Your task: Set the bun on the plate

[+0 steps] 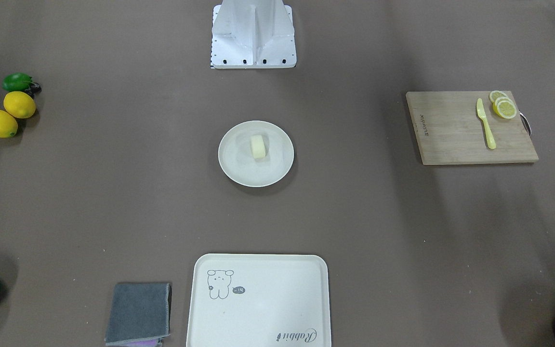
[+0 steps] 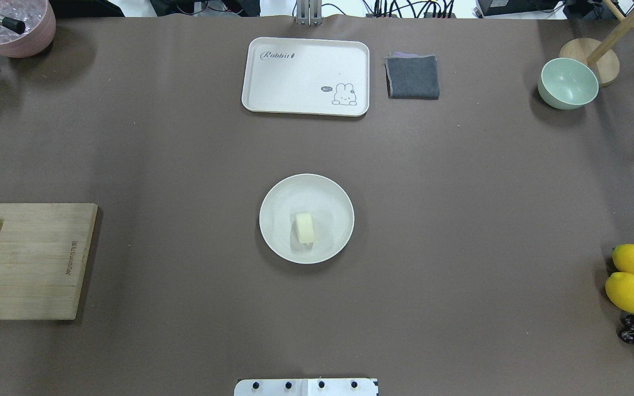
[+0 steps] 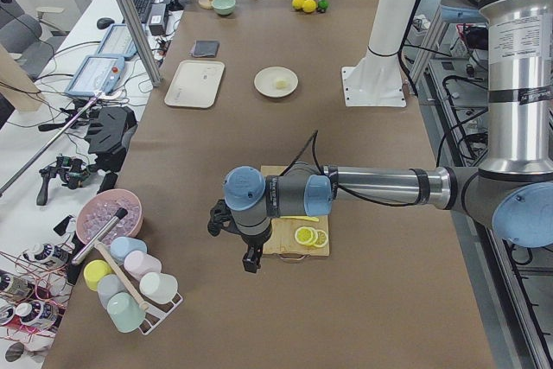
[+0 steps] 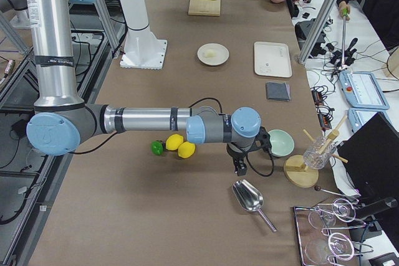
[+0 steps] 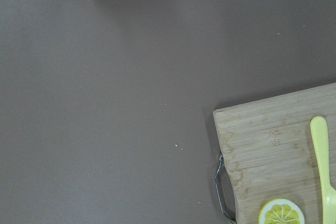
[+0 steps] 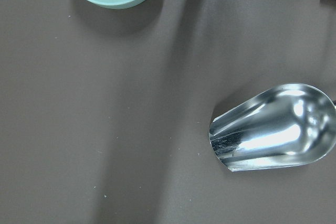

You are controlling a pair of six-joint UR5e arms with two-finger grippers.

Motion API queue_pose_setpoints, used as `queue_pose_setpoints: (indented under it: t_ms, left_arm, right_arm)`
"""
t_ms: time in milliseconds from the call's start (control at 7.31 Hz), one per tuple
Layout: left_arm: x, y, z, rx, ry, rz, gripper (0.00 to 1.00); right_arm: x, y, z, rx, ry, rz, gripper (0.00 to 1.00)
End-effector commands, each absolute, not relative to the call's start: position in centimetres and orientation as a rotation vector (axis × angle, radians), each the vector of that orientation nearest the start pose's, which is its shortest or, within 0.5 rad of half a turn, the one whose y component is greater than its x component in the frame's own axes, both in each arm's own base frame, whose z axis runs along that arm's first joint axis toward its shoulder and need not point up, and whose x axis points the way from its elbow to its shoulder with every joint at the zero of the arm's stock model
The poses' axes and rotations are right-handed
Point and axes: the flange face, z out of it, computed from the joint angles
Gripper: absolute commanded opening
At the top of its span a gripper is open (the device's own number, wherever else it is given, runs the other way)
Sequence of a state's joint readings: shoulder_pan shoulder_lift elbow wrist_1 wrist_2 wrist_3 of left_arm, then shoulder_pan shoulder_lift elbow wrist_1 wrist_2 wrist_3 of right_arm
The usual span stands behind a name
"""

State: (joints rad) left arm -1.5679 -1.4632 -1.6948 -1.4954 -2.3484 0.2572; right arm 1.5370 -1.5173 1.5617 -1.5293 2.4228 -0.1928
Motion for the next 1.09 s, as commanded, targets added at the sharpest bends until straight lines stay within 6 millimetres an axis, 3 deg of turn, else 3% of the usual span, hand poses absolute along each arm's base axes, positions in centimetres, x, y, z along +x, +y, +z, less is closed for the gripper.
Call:
queue_pose_setpoints:
  t_ms: [0,274,547,958]
  left_arm:
    - [-6.2,-44.2,66.0,0.017,0.781,0.180,0.98]
    - [-6.2,-44.2,65.9,0.003,0.780,0.138,0.98]
    - [-6.2,-44.2,66.0,0.000,0.781,0.135,0.98]
    - [-6.2,-45.3,63.6,0.054,0.777,0.159,0.98]
  right_arm:
    - [3.8,-52.6,61.9,0.159,-0.851,-0.261,1.00]
    - [4.7,-53.4,60.4,0.189,-0.853,-0.251,1.00]
    - [4.8,-53.1,60.8,0.176,-0.858,-0.243,1.00]
    - [5.2,-52.9,60.9,0.181,-0.861,-0.238,1.00]
